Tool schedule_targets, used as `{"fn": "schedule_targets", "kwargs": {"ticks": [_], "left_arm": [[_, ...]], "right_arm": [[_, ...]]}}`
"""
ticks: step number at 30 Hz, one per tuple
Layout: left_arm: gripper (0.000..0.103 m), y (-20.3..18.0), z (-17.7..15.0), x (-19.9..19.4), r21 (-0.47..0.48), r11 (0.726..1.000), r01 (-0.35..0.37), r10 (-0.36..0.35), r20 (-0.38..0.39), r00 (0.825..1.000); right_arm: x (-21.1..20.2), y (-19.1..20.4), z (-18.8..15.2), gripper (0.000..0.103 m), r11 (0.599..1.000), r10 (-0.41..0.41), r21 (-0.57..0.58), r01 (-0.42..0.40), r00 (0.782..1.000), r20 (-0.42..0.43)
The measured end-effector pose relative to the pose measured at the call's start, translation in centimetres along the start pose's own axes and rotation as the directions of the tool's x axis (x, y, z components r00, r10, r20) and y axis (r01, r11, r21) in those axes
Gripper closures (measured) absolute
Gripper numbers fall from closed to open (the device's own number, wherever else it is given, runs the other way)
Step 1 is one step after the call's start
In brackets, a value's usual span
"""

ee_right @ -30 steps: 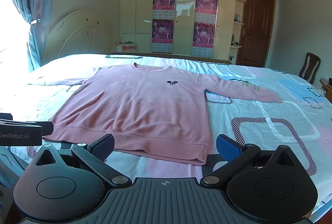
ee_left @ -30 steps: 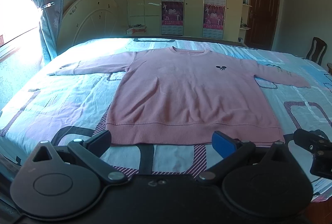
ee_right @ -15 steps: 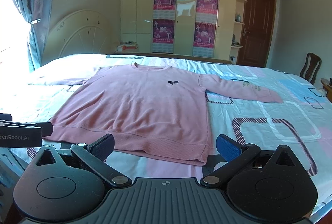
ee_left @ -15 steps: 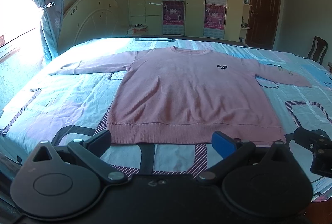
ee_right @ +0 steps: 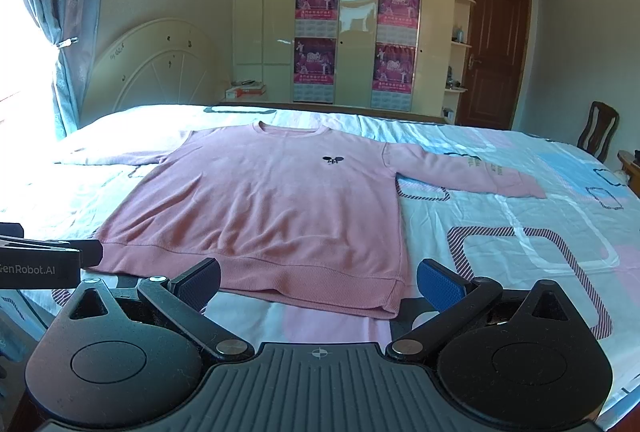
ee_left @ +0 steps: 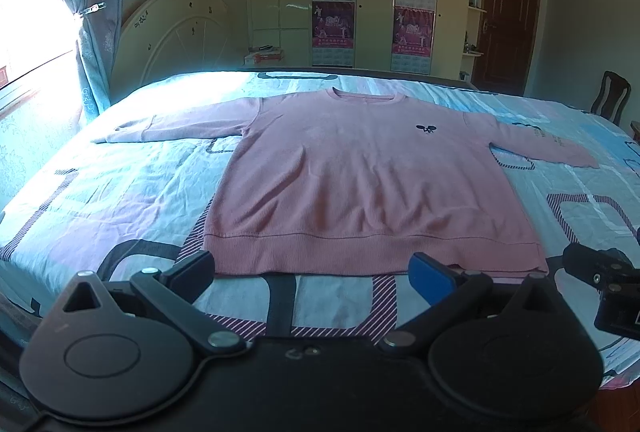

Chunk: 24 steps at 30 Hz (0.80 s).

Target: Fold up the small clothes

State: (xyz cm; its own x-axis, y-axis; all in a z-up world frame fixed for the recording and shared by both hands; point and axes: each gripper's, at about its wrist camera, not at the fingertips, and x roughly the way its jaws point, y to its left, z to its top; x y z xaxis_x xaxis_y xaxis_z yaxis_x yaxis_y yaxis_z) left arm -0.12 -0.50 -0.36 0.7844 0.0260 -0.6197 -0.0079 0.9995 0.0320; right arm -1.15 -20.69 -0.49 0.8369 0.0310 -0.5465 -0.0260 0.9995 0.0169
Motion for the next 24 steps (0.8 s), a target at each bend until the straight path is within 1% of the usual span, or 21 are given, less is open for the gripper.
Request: {"fn": "schedule_targets", "kwargs": {"ticks": [24], "left_arm": [[0.0, 0.0, -0.01, -0.2, -0.005, 1.0, -0.006, 0.006, 0.001, 1.0]], "right_arm": [[0.0, 0.32, -0.01, 0.0, 1.0, 0.002, -0.004, -0.002, 1.0, -0.001]]}}
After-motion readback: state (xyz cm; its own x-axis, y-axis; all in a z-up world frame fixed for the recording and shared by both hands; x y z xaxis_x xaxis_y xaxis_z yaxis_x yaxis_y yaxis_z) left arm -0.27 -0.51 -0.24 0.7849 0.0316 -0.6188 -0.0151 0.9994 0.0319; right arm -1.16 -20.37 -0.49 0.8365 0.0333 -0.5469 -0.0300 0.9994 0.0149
